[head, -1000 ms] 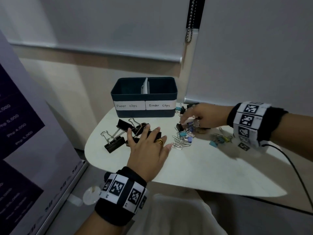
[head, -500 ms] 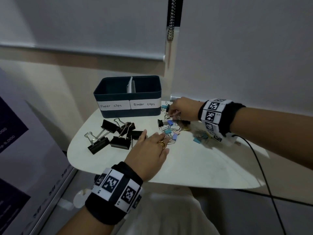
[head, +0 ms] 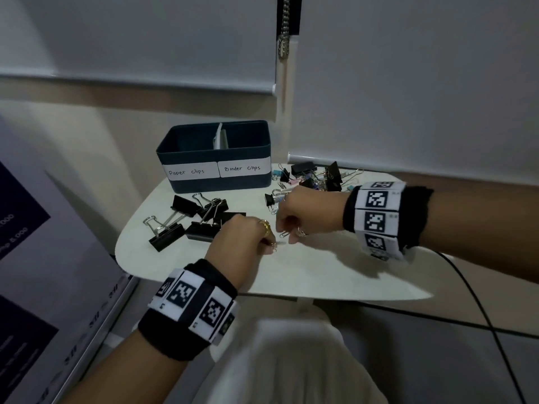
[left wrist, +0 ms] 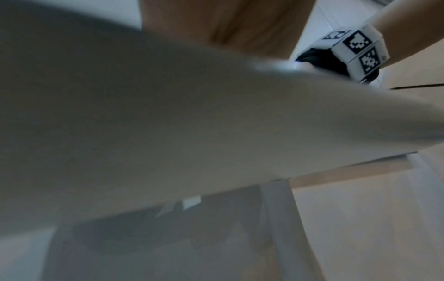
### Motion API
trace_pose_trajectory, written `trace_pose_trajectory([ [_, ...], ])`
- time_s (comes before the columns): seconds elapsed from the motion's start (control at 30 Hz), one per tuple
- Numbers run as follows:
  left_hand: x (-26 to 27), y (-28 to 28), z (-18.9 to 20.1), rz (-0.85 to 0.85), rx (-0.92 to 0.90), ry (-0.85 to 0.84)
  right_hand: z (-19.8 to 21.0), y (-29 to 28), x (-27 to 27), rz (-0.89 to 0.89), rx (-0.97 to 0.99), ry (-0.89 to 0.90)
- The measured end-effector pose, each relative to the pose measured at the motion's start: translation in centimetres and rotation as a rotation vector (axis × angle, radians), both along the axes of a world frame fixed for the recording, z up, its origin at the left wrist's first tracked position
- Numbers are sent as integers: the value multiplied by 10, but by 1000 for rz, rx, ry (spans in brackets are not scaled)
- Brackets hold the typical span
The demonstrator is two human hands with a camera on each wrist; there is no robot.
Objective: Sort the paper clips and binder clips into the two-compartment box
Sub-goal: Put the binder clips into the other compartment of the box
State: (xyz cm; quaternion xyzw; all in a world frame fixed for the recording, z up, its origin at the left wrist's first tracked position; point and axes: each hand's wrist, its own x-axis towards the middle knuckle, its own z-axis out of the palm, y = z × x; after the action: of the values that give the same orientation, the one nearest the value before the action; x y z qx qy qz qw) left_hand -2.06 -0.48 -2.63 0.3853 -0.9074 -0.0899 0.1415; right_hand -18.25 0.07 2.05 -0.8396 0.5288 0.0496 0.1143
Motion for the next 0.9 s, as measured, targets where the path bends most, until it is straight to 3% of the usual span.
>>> trace_pose_trajectory([
  [0.1, 0, 3, 3, 91, 80, 80, -4, -2, 1, -30, 1, -3],
  [0.27, -7, 2, 5, 175, 238, 63, -5, 1, 3, -20, 1, 49],
  [0.47, -3, 9, 14, 202, 224, 157, 11, 3, 6, -74, 8, 93],
  [0.57, 7, 4, 33, 227, 201, 317, 41, -16, 8, -216, -81, -20],
  [0.7, 31, -27, 75, 384, 77, 432, 71, -57, 32, -314, -162, -305],
  [0.9, 61, -106, 105, 656, 39, 497, 68, -117, 92, -376, -349, -458],
])
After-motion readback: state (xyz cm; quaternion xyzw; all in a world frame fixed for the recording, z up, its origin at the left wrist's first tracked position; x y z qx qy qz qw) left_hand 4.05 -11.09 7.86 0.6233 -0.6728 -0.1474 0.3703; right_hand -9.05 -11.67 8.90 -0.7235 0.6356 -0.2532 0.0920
